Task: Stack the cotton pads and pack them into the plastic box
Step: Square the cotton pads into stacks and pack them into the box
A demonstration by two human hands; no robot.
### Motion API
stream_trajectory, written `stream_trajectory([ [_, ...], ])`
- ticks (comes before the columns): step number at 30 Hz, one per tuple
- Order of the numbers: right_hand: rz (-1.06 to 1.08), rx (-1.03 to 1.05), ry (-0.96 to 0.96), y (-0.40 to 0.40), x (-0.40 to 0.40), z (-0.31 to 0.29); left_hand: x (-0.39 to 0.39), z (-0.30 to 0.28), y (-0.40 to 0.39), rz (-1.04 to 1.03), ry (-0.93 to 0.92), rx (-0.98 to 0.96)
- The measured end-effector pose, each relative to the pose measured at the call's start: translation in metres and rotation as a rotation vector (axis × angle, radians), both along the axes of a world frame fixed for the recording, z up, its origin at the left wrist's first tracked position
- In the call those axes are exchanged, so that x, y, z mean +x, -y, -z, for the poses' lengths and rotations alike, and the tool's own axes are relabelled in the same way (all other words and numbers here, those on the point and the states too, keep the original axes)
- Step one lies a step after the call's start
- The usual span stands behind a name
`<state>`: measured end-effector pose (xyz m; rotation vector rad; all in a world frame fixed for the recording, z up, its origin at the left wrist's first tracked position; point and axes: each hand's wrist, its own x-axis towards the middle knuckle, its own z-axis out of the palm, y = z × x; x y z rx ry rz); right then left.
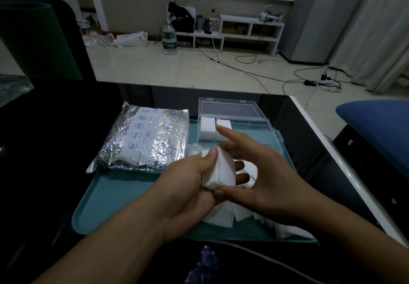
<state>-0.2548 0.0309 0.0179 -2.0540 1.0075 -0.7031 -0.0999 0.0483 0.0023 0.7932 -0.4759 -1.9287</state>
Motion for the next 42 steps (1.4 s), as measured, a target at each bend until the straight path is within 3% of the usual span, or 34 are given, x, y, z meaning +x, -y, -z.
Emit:
stream_trajectory([
  [18,-0.001,-0.030,-0.027,-0.002,0.002,0.000,0.001,0.001,0.000,0.003,-0.009,0.051],
  [23,-0.023,-0.019,0.023,-0.003,0.002,0.001,0.001,0.005,-0.001,0.078,0.118,-0.087],
  [29,-0.051,-0.237,-0.158,-0.003,0.006,0.011,-0.005,0.004,-0.008,0.011,0.295,-0.152],
  [42,-0.115,-0.562,-0.286,-0.012,0.013,0.019,-0.011,0.006,-0.011,-0.061,0.460,-0.144],
])
